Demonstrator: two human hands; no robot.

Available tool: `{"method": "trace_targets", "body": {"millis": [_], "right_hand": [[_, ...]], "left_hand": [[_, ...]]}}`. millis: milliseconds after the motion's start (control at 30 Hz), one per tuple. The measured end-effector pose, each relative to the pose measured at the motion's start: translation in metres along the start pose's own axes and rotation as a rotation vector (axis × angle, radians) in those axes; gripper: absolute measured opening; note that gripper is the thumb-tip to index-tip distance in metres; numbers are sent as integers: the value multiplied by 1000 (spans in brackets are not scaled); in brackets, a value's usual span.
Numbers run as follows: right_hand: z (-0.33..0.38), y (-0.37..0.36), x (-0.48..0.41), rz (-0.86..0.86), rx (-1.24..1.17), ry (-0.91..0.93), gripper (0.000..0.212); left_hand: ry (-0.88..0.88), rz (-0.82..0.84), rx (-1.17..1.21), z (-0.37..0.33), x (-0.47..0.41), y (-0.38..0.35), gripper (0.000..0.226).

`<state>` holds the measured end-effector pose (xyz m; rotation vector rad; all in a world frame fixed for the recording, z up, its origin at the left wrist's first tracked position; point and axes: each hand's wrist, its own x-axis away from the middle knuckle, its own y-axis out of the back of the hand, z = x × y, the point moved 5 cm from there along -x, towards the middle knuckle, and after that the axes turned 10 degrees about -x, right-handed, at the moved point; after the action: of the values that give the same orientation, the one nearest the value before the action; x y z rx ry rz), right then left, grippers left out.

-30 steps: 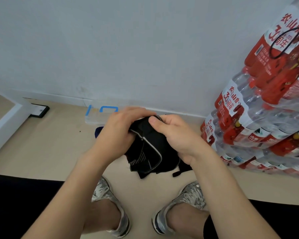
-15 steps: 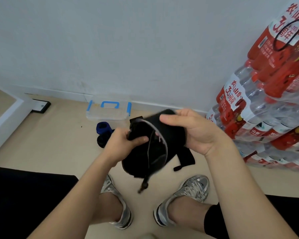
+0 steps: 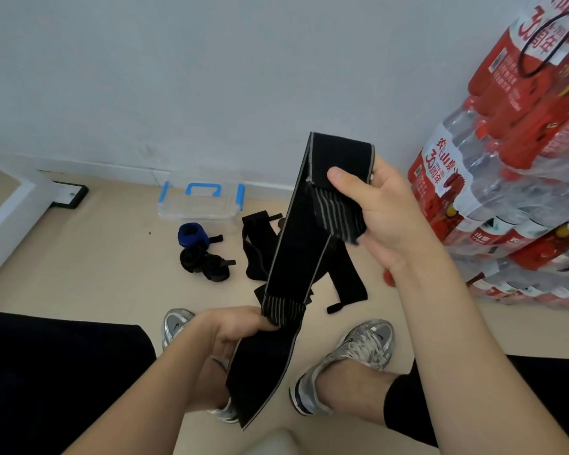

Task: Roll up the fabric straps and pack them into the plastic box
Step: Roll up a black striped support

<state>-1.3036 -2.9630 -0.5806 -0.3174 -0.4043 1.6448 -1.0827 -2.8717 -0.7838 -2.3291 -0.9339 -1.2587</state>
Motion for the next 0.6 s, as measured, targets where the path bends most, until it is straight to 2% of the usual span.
{"method": "trace_targets", "body": {"millis": [67, 133, 233, 333, 367, 400, 500, 533, 600], "right_hand": [[-11, 3, -1, -4, 108, -83, 37], [-25, 6, -3, 11, 237, -188, 33], [-47, 5, -3, 15, 361, -298, 33], [-64, 0, -2, 9, 443, -305, 21], [-70, -4, -1, 30, 434, -319, 18], [-74, -7, 1, 45, 417, -333, 16], [-82, -14, 2, 20, 383, -334, 11], [-83, -16, 2, 1, 378, -326, 10], [-82, -22, 3, -34, 370, -282, 10]], "left_hand": [[57, 6, 106, 5, -4, 1, 32], [105, -101, 3, 10, -10, 7, 42], [107, -403, -212, 12, -16, 20, 43], [44, -740, -386, -1, -10, 40, 33], [-7, -818, -341, -9, -5, 45, 34], [-74, -867, -194, -20, 3, 49, 36], [-332, -832, 371, -65, 34, 59, 41], [-417, -805, 462, -81, 45, 62, 39], [-570, -774, 472, -107, 68, 65, 30]]}}
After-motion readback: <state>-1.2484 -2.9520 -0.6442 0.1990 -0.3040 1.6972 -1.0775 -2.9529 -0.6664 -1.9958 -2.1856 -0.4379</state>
